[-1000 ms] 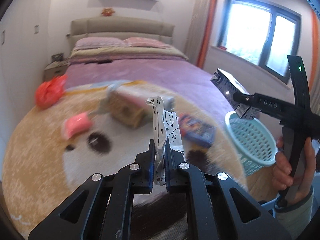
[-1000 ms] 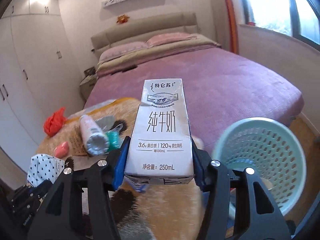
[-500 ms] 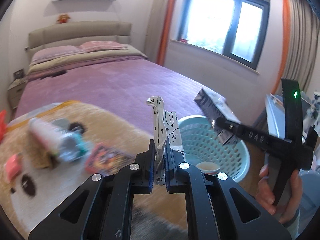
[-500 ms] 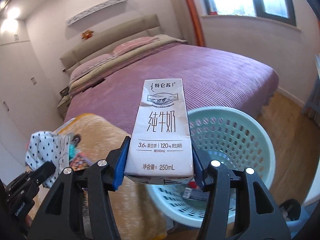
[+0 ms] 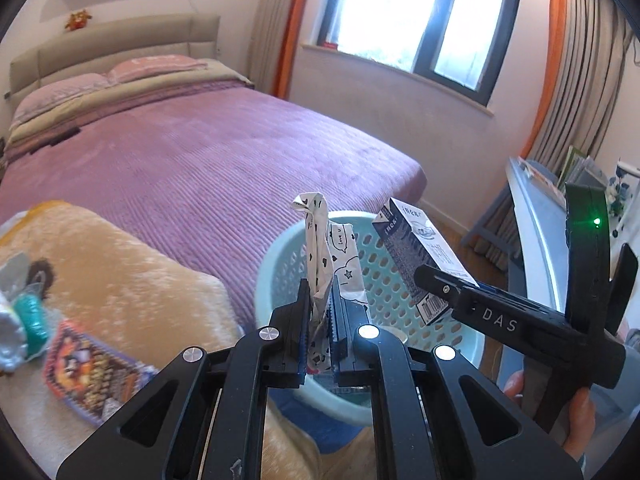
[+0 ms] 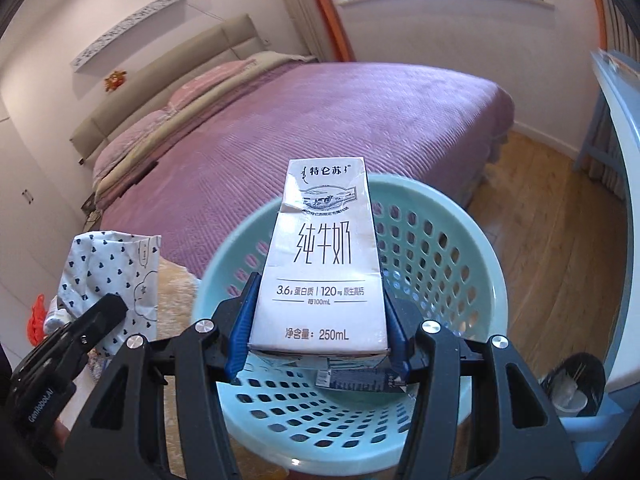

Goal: Collect trash
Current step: 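Carry the tissue packet and milk carton over the blue basket and release them, then move both tools back over the rug toward the pink packet and card box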

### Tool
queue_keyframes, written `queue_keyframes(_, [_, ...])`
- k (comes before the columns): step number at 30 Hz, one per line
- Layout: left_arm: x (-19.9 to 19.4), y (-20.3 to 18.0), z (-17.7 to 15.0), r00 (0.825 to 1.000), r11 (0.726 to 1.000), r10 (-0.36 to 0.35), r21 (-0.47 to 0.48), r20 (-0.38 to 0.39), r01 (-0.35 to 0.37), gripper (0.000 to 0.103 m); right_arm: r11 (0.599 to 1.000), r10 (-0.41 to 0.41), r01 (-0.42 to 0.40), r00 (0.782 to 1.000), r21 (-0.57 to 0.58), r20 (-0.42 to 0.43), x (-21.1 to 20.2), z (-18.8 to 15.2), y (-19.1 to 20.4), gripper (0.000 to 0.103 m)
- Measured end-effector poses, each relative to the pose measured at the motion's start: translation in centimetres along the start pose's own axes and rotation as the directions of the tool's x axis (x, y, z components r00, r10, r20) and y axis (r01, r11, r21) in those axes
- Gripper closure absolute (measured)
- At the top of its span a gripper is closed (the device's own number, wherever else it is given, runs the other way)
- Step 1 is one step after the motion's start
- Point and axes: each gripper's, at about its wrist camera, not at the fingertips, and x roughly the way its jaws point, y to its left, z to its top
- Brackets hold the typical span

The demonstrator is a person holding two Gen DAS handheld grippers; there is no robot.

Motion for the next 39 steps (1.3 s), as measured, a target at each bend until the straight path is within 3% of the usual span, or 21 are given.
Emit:
queue_keyframes(2, [1.0,-0.3,0.1,1.000,1.000,-0.010,0.006,-0.013,0.010,0.095,1.000,-0.003,0.003,1.000,0.015,-0.014,0.5,0.0,-0.6,0.051])
queue_keyframes(3, [1.4,-0.4,0.1,1.000,1.000,-0.017,0.005,-0.015,0.017,0.083,1.000,-0.002,0.002,1.000,0.023,-0.024,0.8,0.0,-0.9,0.051])
queue_keyframes(4, [1.8,-0.5,0.2,1.000,1.000,-0.016,0.003,-0.020,0.016,0.056,0.999,0.004,-0.002,0.999,0.035,-0.037,1.1,0.0,-1.2,0.050])
queue_keyframes(6, [1.9,-0.5,0.1,1.000,1.000,0.001,-0.006,-0.001,-0.001,0.039,0.998,0.018,-0.014,0.998,0.058,-0.059,1.6,0.1,-1.7,0.046])
queue_keyframes(15, [-1.7,0.8,-1.1,0.999,1.000,-0.018,-0.015,0.030,0.018,0.036,0.998,0.055,-0.054,0.998,0.019,-0.024,-1.0,-0.2,-0.3,0.045])
queue_keyframes(20, [-5.2,1.6,-1.7,0.996,1.000,0.027,-0.010,0.081,-0.026,0.036,0.989,0.128,-0.128,0.992,-0.073,0.006,-3.3,-0.1,3.8,0.045])
queue_keyframes(26, [-10.2,4.8,-2.1,0.985,0.994,0.092,-0.069,0.149,-0.083,0.036,0.952,0.226,-0.215,0.974,-0.217,0.030,-5.4,-1.1,10.0,0.045])
queue_keyframes(32, [-15.1,9.8,-2.7,0.957,0.971,0.200,-0.172,0.208,-0.166,0.036,0.908,0.290,-0.281,0.957,-0.310,-0.017,-4.7,-2.9,15.4,0.045])
queue_keyframes(39, [-18.9,17.8,-4.7,0.914,0.912,0.361,-0.275,0.183,-0.305,0.032,0.867,0.325,-0.331,0.942,-0.373,-0.082,-2.0,-4.6,19.5,0.045])
